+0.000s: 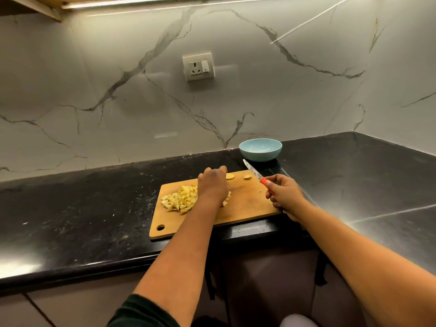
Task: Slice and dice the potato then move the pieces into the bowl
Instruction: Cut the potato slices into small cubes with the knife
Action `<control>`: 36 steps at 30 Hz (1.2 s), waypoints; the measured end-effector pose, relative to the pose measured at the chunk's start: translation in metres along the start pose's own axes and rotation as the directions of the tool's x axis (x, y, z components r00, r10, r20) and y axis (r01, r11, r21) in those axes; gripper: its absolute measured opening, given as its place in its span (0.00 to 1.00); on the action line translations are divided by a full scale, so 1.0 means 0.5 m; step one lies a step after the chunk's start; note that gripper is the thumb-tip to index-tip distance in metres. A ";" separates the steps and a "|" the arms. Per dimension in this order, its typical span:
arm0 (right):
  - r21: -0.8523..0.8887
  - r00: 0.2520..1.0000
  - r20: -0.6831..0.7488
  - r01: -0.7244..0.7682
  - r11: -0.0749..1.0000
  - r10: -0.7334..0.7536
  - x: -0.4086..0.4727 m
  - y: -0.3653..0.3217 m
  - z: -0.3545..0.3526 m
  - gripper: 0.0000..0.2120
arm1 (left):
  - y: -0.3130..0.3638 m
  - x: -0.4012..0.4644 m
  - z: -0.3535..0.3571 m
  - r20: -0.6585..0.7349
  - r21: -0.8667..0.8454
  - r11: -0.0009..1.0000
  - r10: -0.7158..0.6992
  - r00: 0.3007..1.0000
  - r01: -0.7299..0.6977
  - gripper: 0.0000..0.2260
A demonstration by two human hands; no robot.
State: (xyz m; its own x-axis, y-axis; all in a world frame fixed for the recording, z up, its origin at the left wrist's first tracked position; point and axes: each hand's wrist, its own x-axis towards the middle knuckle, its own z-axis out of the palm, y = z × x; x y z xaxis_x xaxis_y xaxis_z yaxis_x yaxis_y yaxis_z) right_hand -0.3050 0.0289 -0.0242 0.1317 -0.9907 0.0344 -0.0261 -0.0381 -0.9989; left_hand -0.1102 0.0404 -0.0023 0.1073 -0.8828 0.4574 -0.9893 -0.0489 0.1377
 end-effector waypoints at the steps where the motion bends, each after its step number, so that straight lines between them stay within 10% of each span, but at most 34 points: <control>1: -0.001 1.000 -0.008 -0.005 1.000 0.005 0.003 0.005 0.003 0.09 | -0.001 0.007 0.002 -0.004 -0.024 1.000 -0.014 1.000 0.014 0.16; 12: 0.184 0.929 -0.087 -0.339 0.923 0.359 0.074 0.024 0.002 0.12 | 0.077 0.105 0.071 0.313 -0.247 0.969 0.051 0.949 0.029 0.26; 24: 0.198 0.887 -0.111 -0.423 0.884 0.449 0.075 0.014 0.002 0.14 | 0.091 0.107 0.056 0.378 -0.375 0.881 -0.140 0.915 0.289 0.07; 31: 0.030 0.928 -0.160 -0.335 0.942 0.336 0.049 0.002 0.008 0.11 | 0.081 -0.023 0.045 0.281 -0.486 0.816 -0.193 0.940 0.313 0.09; 36: -0.423 0.988 -0.155 -0.077 0.903 0.012 -0.012 -0.009 0.023 0.08 | 0.078 -0.058 0.047 0.201 -0.540 0.789 -0.219 0.955 0.294 0.10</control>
State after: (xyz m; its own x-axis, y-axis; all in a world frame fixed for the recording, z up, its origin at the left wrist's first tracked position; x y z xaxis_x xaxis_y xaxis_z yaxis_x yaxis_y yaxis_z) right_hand -0.2945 0.0364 -0.0205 -0.0239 -0.9994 0.0269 -0.4524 -0.0132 -0.8917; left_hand -0.1543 0.0530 -0.0305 0.2989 -0.9260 0.2305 -0.6951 -0.0458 0.7174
